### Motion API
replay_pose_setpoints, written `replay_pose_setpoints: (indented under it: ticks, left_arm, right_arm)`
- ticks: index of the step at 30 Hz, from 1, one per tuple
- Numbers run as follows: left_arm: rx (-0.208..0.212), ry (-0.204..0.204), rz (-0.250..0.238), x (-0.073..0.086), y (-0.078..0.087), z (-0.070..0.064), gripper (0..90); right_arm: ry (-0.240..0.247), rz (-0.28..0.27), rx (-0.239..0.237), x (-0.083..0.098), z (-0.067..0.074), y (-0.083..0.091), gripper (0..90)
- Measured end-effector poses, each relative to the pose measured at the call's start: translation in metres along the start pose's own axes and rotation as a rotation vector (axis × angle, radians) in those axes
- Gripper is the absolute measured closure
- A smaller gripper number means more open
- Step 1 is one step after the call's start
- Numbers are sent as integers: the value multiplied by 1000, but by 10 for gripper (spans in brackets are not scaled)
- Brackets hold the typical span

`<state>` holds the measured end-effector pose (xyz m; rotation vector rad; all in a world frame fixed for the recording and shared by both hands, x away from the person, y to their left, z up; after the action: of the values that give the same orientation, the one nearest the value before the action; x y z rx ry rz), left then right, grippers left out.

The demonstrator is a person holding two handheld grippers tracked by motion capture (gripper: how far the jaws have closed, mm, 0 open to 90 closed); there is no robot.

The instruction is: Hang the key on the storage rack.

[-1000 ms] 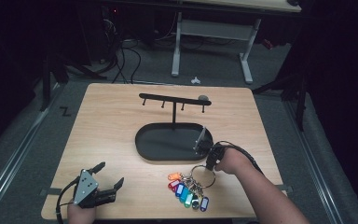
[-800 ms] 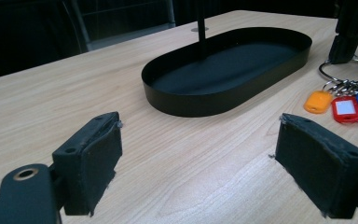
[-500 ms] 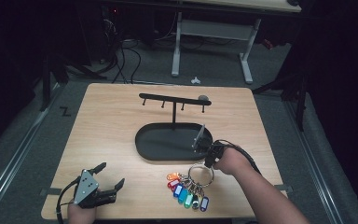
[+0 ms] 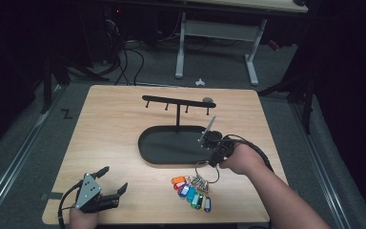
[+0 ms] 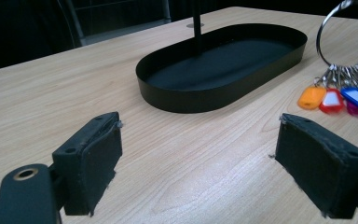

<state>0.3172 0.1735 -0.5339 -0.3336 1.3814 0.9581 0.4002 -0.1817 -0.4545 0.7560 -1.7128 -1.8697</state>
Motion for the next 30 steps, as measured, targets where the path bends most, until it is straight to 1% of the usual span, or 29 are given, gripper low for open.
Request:
replay_pose_setpoints:
  ticks: [4,8,10,11,14,17,19,22,30]
  left_arm:
    - [1,0,-1,0,0,0,150]
    - [1,4,-3,0,0,0,150]
    - [2,5,-3,0,0,0,150]
    - [3,3,0,0,1,1,150]
    - [-2,11,-4,0,1,2,149]
    - [-1,16,-5,1,1,2,150]
    - [3,10,1,1,0,1,150]
    - [6,7,2,1,0,1,150]
    - [8,9,2,1,0,1,150]
  right_arm:
    - [6,-23,16,-2,3,24,875]
    - [-3,-44,32,-3,6,45,875]
    - [-1,-54,34,-4,7,53,875]
    - [1,-58,26,-4,8,57,874]
    - [6,-74,14,-4,9,67,874]
    - [4,-76,21,-4,9,76,874]
    - [-1,-84,27,-5,9,82,874]
    - [9,-99,22,-7,9,90,874]
    - [3,-117,46,-14,7,109,875]
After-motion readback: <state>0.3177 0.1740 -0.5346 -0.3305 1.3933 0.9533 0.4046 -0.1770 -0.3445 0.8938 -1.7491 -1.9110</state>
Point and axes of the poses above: each handheld gripper's, and its own axes: y roughly backward along the jaws, x roughly out of its underside, z roughly to its left, the point moved 5 cm from there along -y, roughly forward along the jaws, and after that the axes turned 8 degrees about -y, right-handed, at the moved point
